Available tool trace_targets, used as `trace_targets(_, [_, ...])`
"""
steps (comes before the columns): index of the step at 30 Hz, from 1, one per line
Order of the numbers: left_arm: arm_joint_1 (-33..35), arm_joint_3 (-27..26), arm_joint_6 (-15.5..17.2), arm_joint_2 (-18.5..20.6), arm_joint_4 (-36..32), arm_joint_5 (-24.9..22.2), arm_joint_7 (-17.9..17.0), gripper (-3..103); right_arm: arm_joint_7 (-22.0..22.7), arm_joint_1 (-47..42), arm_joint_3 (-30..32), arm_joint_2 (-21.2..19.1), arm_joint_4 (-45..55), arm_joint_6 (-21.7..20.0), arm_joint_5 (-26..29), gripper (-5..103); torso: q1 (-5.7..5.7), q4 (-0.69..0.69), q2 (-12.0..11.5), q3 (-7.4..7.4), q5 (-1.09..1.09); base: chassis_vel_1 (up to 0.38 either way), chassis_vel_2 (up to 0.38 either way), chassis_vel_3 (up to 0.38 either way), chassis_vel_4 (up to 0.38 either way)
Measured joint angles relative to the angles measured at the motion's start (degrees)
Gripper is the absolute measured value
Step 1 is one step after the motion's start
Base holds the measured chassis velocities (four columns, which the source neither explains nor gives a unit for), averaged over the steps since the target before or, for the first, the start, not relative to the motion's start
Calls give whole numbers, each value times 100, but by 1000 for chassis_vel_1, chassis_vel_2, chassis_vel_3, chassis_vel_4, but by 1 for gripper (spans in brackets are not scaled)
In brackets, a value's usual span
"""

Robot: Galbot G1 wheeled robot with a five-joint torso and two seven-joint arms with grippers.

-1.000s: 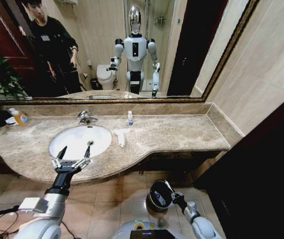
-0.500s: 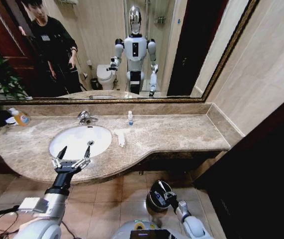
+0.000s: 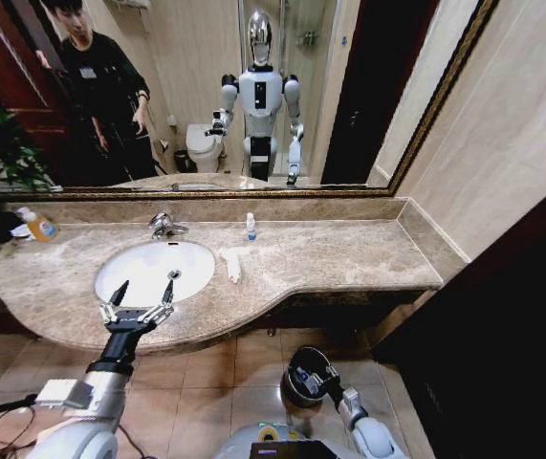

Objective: Pick up the trash from the sink and place it in the trash bin.

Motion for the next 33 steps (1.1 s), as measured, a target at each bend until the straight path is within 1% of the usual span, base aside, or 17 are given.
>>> trace_targets(2, [0,0,0,0,0,0,0,100,0,-9,2,-9,14,0,11,65,0,0,0,0,0,0,0,0,0])
trace_targets(3, [0,0,0,0,0,0,0,100,0,-33,3,-32,67,-1,48,76,0,0,0,0,1,0,0,0,0])
trace_targets(4, [0,0,0,0,0,0,0,100,0,-67,3,-62,148,-6,93,76,0,0,0,0,1,0,0,0,0])
trace_targets(5, [0,0,0,0,0,0,0,100,-1,-102,3,-92,226,-13,131,82,0,0,0,0,1,0,0,0,0])
trace_targets(6, [0,0,0,0,0,0,0,100,-1,-102,3,-92,226,-13,131,82,0,0,0,0,1,0,0,0,0])
trace_targets(9, [0,0,0,0,0,0,0,100,-33,-302,37,-262,715,-78,365,96,0,0,0,0,1,0,0,0,0])
trace_targets(14, [0,0,0,0,0,0,0,100,-171,-597,360,-372,1382,34,489,100,0,0,0,0,0,0,0,0,0])
trace_targets(15, [0,0,0,0,0,0,0,100,-297,-755,523,-385,1689,31,578,100,0,0,0,0,1,0,0,0,0])
trace_targets(19, [0,0,0,0,0,0,0,100,-679,-1251,994,-432,2757,-151,858,100,0,-1,0,0,0,0,0,0,0])
trace_targets(20, [0,0,0,0,0,0,0,100,-679,-1251,994,-432,2757,-151,858,100,0,-1,0,0,0,0,0,0,0])
trace_targets(23, [0,0,0,0,0,0,0,100,-802,-1431,1190,-468,3477,-297,962,100,0,-1,0,0,-1,0,0,0,0])
trace_targets(25, [0,0,0,0,0,0,0,100,-809,-1403,1268,-488,4212,-608,1018,100,0,-1,0,0,-1,0,0,0,0])
trace_targets(29, [0,0,0,0,0,0,0,100,-774,-1256,1231,-511,4541,-841,1038,100,0,-1,0,0,-1,0,0,0,0])
trace_targets(30, [0,0,0,0,0,0,0,100,-699,-984,1115,-544,4829,-1143,1070,100,0,-1,0,0,0,0,0,0,0])
trace_targets(31, [0,0,0,0,0,0,0,100,-668,-836,1058,-558,4916,-1287,1094,100,0,0,0,0,0,0,0,0,0])
trace_targets(32, [0,0,0,0,0,0,0,100,-668,-836,1058,-558,4916,-1287,1094,100,0,0,0,0,0,0,0,0,0])
trace_targets(33, [0,0,0,0,0,0,0,100,-555,-385,863,-595,5059,-1737,1213,100,0,0,0,0,0,0,0,0,0])
